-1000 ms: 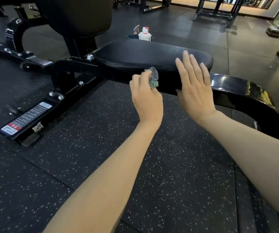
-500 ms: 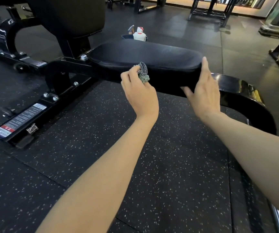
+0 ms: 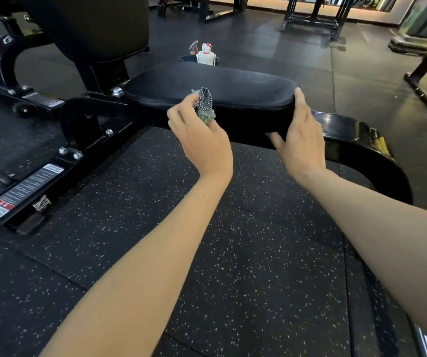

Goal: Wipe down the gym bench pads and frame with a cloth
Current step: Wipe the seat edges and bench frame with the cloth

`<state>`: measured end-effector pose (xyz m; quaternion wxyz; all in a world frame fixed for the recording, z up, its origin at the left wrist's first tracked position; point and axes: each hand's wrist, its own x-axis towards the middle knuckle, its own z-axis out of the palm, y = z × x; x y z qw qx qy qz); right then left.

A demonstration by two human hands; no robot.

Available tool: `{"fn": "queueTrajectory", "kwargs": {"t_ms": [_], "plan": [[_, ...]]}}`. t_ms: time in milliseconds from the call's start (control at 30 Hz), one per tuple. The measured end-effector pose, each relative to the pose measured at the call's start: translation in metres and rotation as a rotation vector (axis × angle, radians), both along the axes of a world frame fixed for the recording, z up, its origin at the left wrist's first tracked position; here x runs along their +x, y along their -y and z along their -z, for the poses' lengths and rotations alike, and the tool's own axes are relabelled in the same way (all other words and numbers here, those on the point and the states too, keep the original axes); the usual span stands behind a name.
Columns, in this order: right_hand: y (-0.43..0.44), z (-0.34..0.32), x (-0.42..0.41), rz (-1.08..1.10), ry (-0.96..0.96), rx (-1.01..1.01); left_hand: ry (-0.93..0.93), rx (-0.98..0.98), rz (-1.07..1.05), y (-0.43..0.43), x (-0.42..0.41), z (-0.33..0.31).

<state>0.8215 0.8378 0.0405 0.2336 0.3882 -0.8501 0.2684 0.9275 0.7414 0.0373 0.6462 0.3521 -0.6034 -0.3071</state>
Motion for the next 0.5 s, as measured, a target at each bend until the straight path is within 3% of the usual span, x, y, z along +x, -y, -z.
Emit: {"fn": "queueTrajectory", "kwargs": {"t_ms": [100,233,333,433,500], "plan": [[0.001,0.000,-0.001,-0.001,-0.007,0.012,0.078,-0.022,0.008,-0.015,-0.015,-0.006],[0.001,0.001,-0.005,-0.025,0.002,0.003,0.184,-0.196,0.170,-0.054,-0.035,-0.004],[0.000,0.000,-0.005,-0.046,0.018,-0.020,0.184,-0.194,0.219,-0.056,-0.039,-0.004],[-0.006,-0.004,-0.007,-0.050,0.038,0.006,0.323,-0.395,0.396,-0.047,-0.027,0.004],[-0.011,-0.006,-0.007,-0.059,0.056,0.023,0.350,-0.524,0.391,-0.039,-0.015,0.009]]}}
